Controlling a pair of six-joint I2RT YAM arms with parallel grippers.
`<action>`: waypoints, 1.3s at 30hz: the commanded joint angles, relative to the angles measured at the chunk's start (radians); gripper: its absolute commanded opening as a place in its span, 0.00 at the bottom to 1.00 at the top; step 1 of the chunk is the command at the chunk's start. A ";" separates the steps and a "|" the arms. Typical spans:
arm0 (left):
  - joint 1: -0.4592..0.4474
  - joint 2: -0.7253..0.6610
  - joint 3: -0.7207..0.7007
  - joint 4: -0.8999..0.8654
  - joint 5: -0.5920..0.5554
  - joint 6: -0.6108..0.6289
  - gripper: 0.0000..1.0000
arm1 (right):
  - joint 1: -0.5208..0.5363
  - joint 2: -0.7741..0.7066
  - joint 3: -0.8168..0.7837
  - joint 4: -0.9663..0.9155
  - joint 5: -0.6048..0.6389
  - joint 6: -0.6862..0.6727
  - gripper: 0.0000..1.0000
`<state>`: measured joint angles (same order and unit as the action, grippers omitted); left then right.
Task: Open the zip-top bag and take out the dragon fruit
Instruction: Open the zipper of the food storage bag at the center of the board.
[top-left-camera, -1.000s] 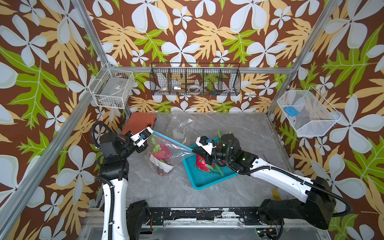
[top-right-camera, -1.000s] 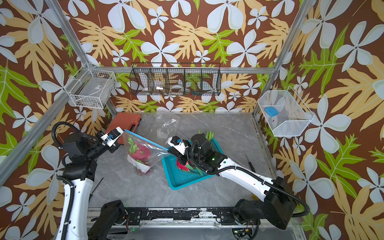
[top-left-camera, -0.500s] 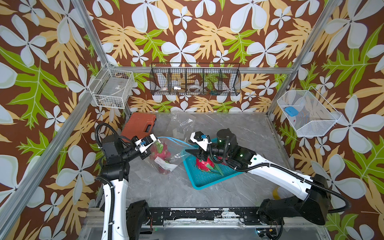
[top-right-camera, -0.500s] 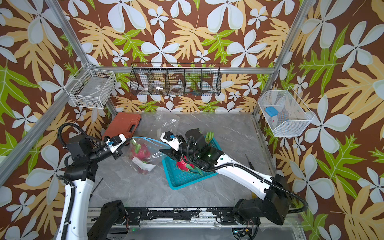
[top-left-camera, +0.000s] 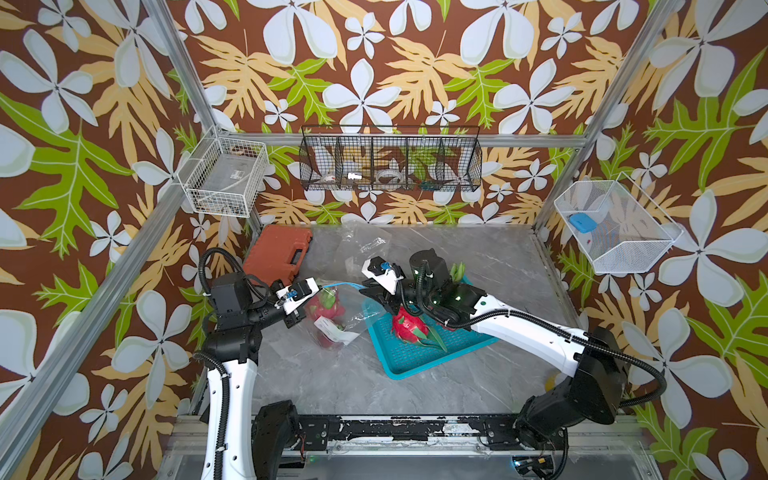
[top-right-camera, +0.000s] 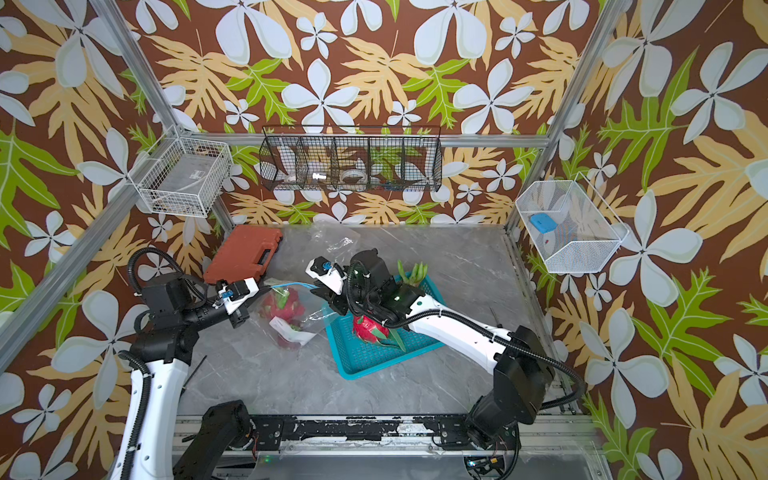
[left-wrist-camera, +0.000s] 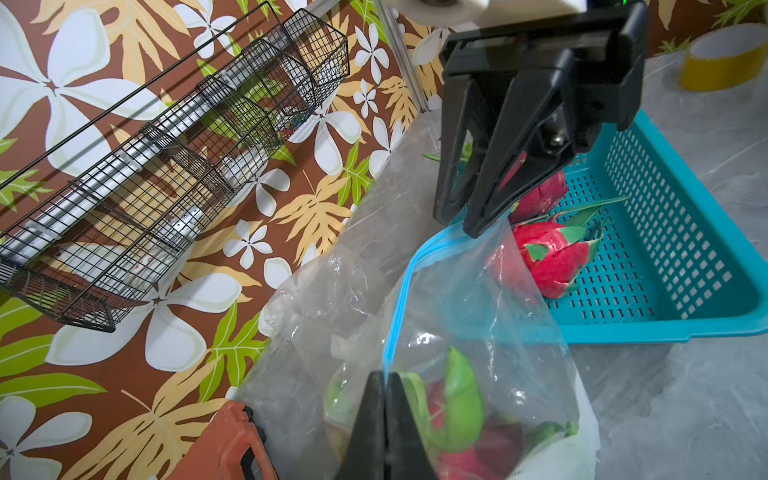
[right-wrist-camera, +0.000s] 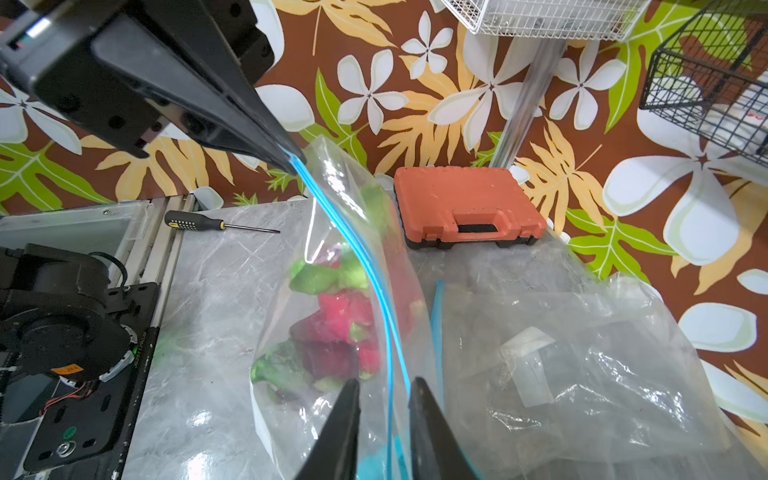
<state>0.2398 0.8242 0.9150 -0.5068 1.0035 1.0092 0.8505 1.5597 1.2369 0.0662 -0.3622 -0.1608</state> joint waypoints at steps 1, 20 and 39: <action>-0.002 -0.005 0.007 -0.023 0.014 0.019 0.00 | 0.001 -0.048 -0.079 0.111 0.110 0.042 0.09; -0.002 -0.007 0.047 -0.024 0.017 -0.012 0.00 | 0.021 -0.069 -0.151 0.130 0.049 0.069 0.00; -0.001 -0.008 0.058 -0.024 0.023 -0.020 0.00 | 0.058 0.100 -0.022 0.118 0.062 0.087 0.10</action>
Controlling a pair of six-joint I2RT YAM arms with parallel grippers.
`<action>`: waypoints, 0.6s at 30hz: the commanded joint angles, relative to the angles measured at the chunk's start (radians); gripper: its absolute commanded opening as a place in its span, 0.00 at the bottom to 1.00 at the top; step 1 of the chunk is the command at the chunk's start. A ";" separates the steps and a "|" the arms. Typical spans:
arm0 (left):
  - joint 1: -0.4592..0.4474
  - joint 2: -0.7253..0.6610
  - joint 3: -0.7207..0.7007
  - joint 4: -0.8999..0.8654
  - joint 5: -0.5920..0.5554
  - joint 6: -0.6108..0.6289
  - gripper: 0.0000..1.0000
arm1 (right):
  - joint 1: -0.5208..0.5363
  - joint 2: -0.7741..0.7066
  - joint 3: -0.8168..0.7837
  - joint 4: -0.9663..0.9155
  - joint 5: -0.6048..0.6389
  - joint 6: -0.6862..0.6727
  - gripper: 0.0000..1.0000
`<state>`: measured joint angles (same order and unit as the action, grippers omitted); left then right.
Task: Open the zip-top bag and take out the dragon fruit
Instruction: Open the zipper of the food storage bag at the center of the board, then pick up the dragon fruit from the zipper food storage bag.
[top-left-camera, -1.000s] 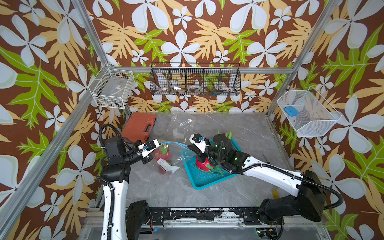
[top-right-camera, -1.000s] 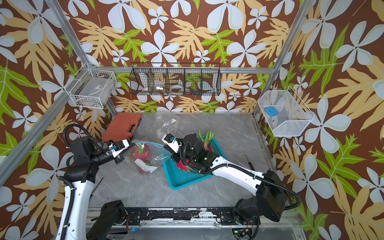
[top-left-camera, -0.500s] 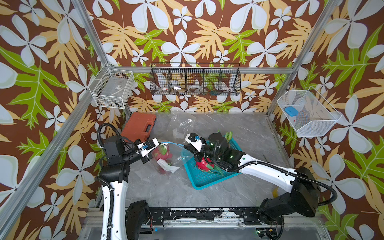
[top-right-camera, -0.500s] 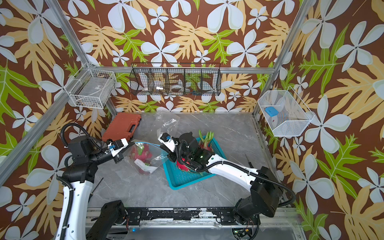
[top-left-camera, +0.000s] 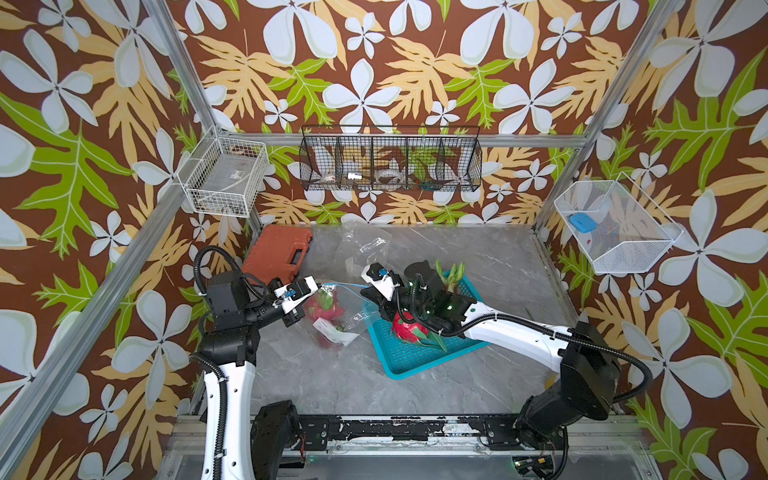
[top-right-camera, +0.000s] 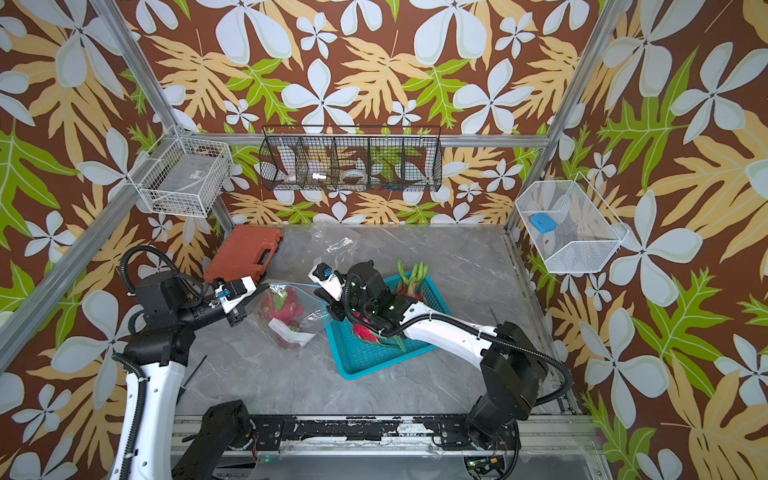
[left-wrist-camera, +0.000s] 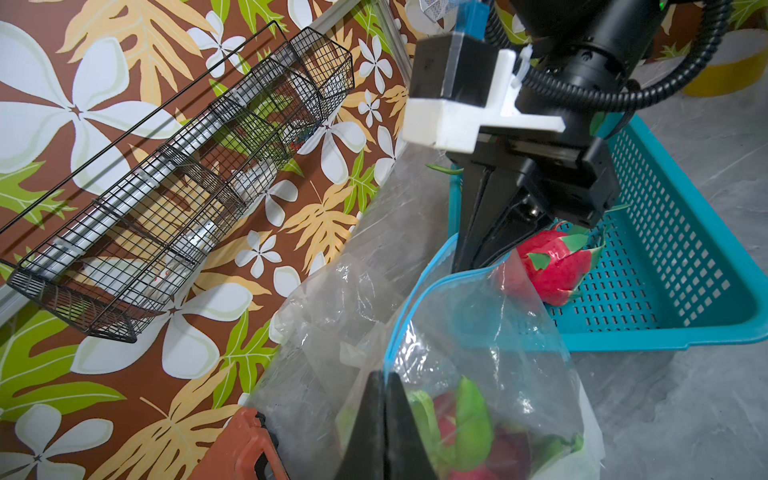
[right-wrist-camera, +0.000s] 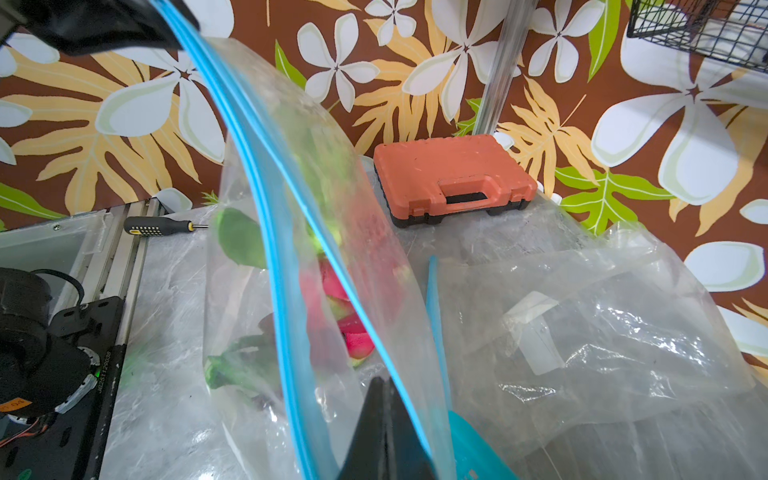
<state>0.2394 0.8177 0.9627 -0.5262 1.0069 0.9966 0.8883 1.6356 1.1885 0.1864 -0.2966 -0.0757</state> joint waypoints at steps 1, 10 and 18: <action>-0.001 -0.002 0.011 -0.005 0.020 -0.009 0.00 | 0.029 0.043 0.039 -0.006 -0.004 -0.004 0.15; -0.001 0.001 0.016 -0.006 0.019 -0.014 0.00 | 0.071 0.137 0.091 0.083 -0.089 -0.035 0.54; -0.001 0.004 0.013 -0.006 0.026 -0.006 0.00 | 0.110 0.239 0.185 0.136 -0.105 -0.073 0.66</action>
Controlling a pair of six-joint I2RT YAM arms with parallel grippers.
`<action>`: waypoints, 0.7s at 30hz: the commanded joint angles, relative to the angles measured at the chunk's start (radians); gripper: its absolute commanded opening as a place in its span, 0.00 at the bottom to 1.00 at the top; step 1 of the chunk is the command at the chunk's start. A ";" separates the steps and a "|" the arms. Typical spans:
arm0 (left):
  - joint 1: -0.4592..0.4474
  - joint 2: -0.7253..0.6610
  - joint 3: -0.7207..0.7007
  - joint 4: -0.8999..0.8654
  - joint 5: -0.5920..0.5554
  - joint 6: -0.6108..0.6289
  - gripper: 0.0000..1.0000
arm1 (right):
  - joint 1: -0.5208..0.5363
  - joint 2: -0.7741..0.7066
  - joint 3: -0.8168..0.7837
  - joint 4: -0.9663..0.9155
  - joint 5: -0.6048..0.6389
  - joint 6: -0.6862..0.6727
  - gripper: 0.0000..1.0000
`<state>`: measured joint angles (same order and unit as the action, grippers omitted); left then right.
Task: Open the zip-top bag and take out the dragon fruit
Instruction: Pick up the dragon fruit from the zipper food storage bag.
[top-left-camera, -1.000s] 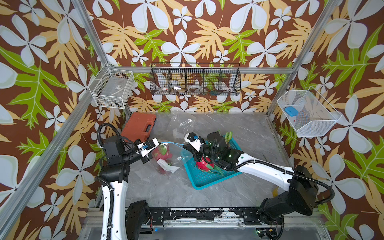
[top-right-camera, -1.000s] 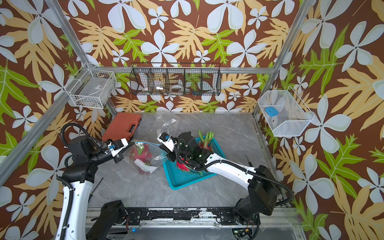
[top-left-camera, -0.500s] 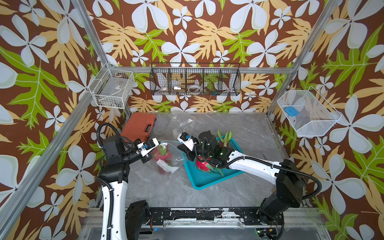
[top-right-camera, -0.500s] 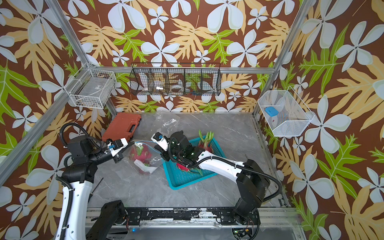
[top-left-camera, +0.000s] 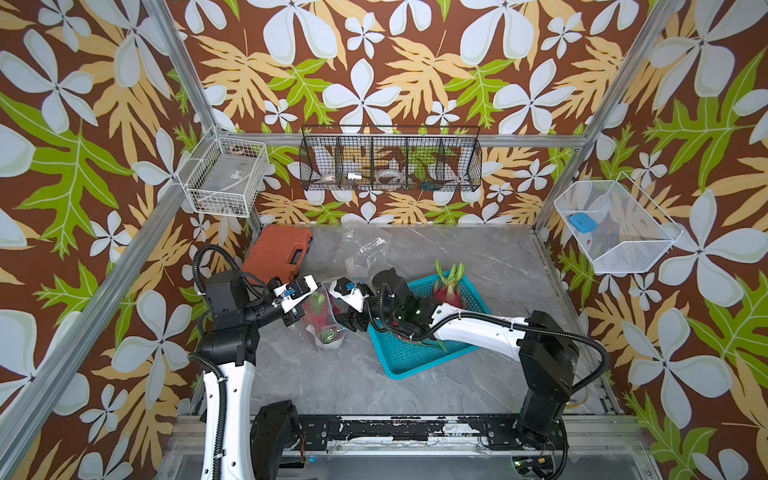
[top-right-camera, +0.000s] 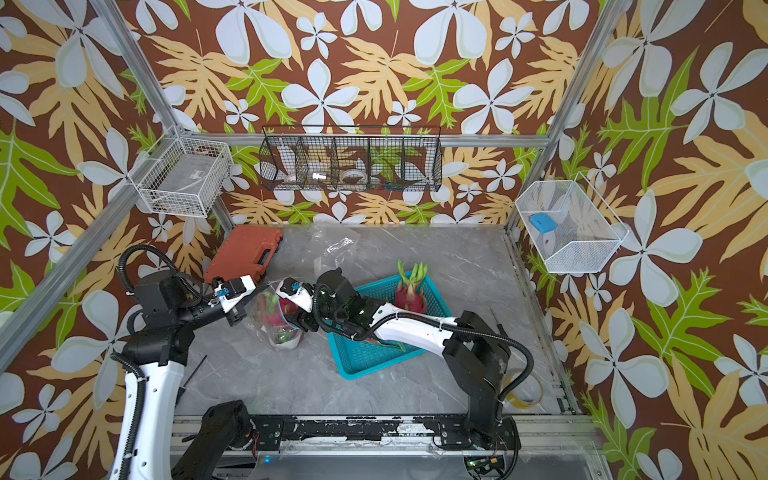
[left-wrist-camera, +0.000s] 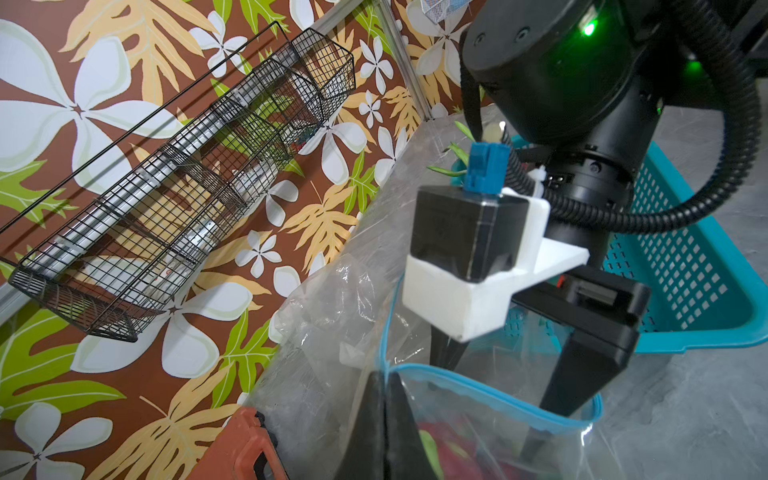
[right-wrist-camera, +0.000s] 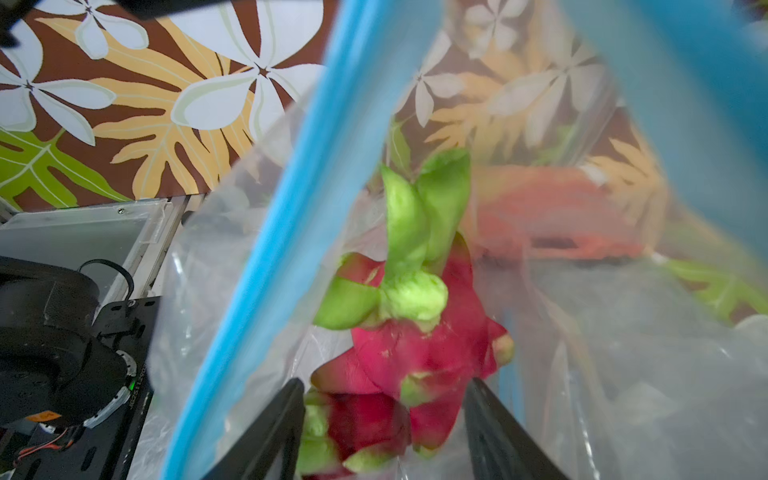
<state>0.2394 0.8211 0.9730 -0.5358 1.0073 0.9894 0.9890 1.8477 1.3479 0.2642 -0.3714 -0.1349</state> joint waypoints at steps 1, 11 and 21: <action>-0.002 0.001 0.005 0.003 0.025 0.001 0.00 | 0.010 0.040 0.038 0.066 -0.028 -0.009 0.69; -0.001 0.005 0.010 0.003 0.018 0.007 0.00 | 0.019 0.148 0.100 0.251 -0.084 0.107 0.85; -0.001 0.006 0.001 0.018 0.012 0.001 0.00 | 0.033 0.255 0.262 0.167 -0.036 0.148 0.63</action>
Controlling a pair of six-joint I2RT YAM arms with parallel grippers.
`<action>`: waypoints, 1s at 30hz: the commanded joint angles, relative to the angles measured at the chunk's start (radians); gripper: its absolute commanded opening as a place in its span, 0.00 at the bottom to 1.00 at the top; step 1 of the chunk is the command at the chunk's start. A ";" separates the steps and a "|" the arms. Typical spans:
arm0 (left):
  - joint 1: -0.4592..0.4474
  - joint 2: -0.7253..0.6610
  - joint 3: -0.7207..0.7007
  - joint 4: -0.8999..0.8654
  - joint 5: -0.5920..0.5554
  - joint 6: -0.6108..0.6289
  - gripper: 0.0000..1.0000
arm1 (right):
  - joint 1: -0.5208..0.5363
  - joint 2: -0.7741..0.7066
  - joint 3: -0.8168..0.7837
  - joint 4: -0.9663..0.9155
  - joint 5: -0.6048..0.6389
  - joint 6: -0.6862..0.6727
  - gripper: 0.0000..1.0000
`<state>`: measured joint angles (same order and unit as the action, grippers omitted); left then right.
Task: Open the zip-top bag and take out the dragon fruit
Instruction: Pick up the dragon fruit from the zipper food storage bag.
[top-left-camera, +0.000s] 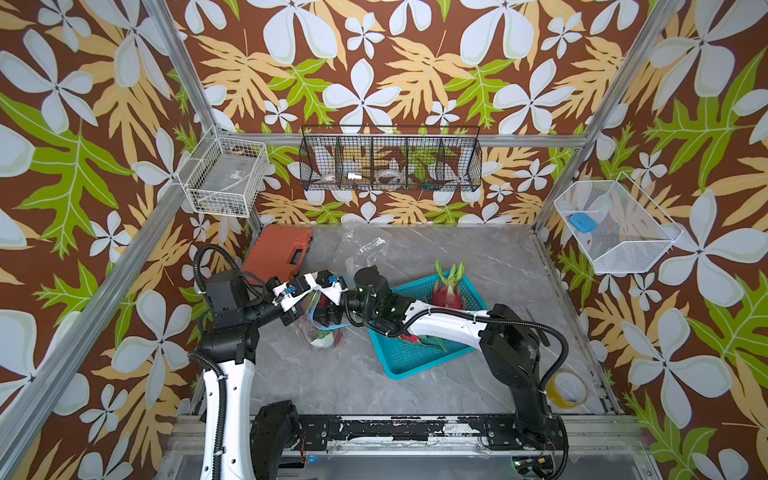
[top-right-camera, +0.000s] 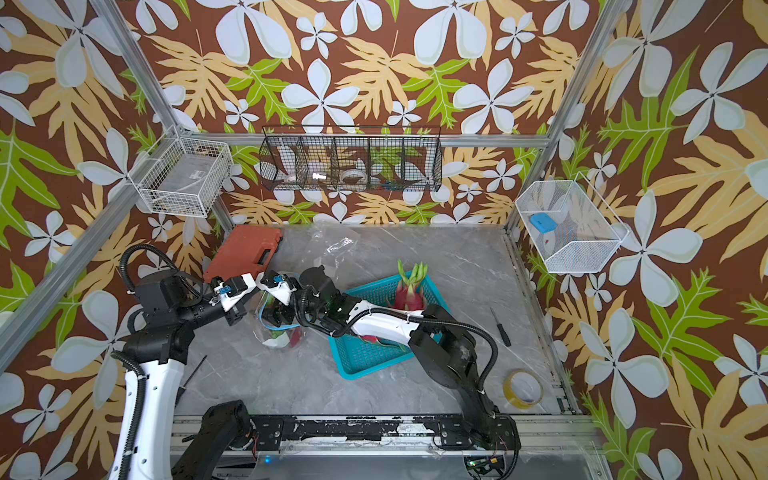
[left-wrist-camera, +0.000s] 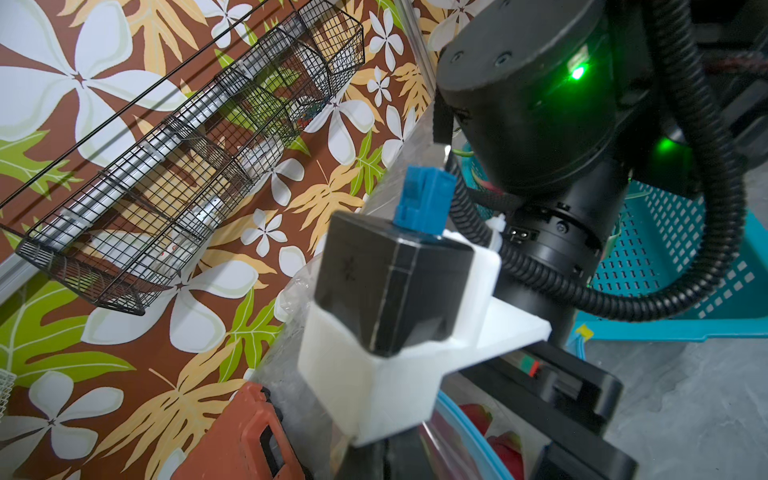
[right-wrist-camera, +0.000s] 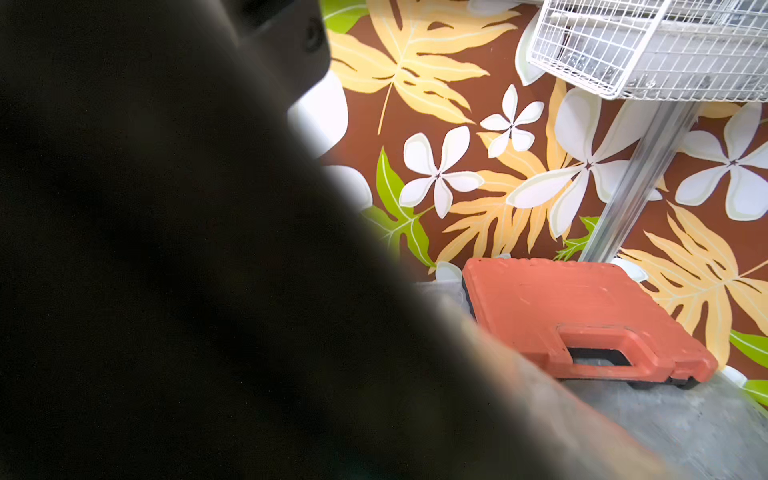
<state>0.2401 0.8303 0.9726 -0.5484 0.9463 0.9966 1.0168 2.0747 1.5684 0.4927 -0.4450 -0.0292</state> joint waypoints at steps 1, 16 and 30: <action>-0.002 -0.002 0.003 0.031 0.072 -0.009 0.00 | 0.003 0.047 0.077 -0.091 0.046 0.064 0.57; -0.001 -0.016 -0.026 0.106 0.018 -0.081 0.21 | -0.035 0.008 -0.065 0.031 0.131 0.184 0.00; 0.114 0.196 -0.084 0.129 -0.185 0.028 0.82 | -0.090 -0.080 -0.197 0.111 0.054 0.237 0.00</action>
<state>0.3405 0.9874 0.8902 -0.3935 0.8070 0.9485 0.9283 2.0060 1.3827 0.5831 -0.3687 0.2054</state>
